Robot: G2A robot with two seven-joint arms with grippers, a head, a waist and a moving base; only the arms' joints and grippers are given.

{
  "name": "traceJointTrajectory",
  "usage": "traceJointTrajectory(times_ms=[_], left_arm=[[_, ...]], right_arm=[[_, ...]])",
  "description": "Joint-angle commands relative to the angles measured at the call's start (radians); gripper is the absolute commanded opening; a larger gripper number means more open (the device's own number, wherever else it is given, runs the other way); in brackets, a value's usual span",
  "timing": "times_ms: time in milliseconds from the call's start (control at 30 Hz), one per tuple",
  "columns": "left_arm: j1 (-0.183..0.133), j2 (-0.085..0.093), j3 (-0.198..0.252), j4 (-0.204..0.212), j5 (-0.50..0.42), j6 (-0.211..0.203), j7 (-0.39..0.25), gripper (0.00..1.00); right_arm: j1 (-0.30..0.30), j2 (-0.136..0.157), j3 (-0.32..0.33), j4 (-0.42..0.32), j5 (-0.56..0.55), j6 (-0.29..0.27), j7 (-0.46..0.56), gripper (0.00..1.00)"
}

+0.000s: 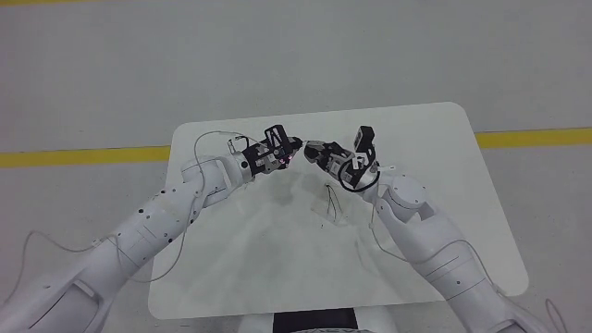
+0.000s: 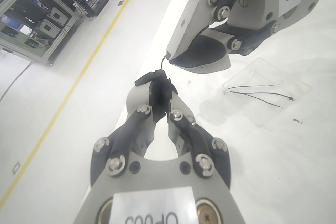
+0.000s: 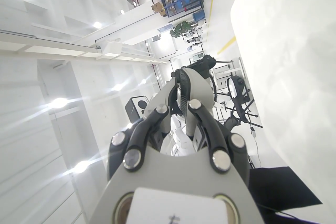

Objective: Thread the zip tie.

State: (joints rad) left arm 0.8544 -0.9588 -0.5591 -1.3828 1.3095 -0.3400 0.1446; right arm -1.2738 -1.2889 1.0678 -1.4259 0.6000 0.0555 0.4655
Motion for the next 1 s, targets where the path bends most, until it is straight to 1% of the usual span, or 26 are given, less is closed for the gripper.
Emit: traceJointTrajectory(times_ms=[0, 33, 67, 267, 367, 400, 467, 500, 533, 567, 600, 633, 900, 933, 967], left_arm=[[0.0, 0.0, 0.0, 0.0, 0.0, 0.0, 0.0, 0.0], [0.0, 0.0, 0.0, 0.0, 0.0, 0.0, 0.0, 0.26], [0.0, 0.0, 0.0, 0.0, 0.0, 0.0, 0.0, 1.0], [0.0, 0.0, 0.0, 0.0, 0.0, 0.0, 0.0, 1.0], [0.008, 0.0, -0.007, -0.001, 0.002, 0.011, -0.001, 1.0], [0.009, 0.002, -0.011, -0.002, 0.018, 0.005, 0.006, 1.0], [0.012, 0.006, -0.016, -0.001, 0.049, 0.0, 0.027, 1.0], [0.013, 0.009, -0.017, -0.003, 0.067, 0.0, 0.052, 1.0], [0.015, 0.013, -0.014, -0.005, 0.084, 0.0, 0.086, 1.0], [0.017, 0.017, -0.004, -0.006, 0.099, 0.0, 0.133, 1.0], [0.013, 0.021, 0.007, 0.004, 0.124, 0.0, 0.164, 1.0], [0.013, 0.021, 0.007, 0.004, 0.124, 0.0, 0.164, 1.0], [0.013, 0.021, 0.007, 0.004, 0.124, 0.0, 0.164, 1.0], [0.017, 0.021, 0.006, 0.002, 0.119, 0.002, 0.169, 1.0], [0.024, 0.022, 0.005, 0.005, 0.107, 0.0, 0.188, 1.0]], right_arm=[[-0.001, 0.0, 0.001, -0.001, -0.002, -0.001, 0.001, 0.0], [-0.002, 0.0, 0.003, -0.003, -0.003, -0.002, 0.002, 0.0], [-0.003, 0.0, 0.004, -0.004, -0.004, -0.003, 0.003, 0.0], [-0.012, 0.001, 0.022, -0.01, 0.005, -0.005, 0.01, 0.0], [-0.017, 0.004, 0.038, -0.012, 0.002, -0.005, 0.021, 0.0], [-0.02, 0.006, 0.045, -0.013, -0.002, -0.007, 0.027, 0.0], [-0.024, 0.009, 0.057, -0.016, -0.002, -0.009, 0.04, 0.0], [-0.027, 0.01, 0.065, -0.017, -0.001, -0.01, 0.05, 0.0], [-0.028, 0.012, 0.07, -0.017, 0.001, -0.012, 0.061, 0.0], [-0.029, 0.013, 0.074, -0.015, 0.002, -0.012, 0.072, 0.0], [-0.028, 0.014, 0.074, -0.014, -0.002, -0.004, 0.087, 0.0], [-0.021, 0.017, 0.076, -0.015, -0.032, 0.005, 0.096, 0.0], [-0.021, 0.017, 0.076, -0.015, -0.032, 0.005, 0.096, 0.0], [-0.021, 0.017, 0.076, -0.015, -0.032, 0.005, 0.096, 0.0], [-0.024, 0.017, 0.077, -0.017, -0.037, 0.004, 0.093, 0.0]])
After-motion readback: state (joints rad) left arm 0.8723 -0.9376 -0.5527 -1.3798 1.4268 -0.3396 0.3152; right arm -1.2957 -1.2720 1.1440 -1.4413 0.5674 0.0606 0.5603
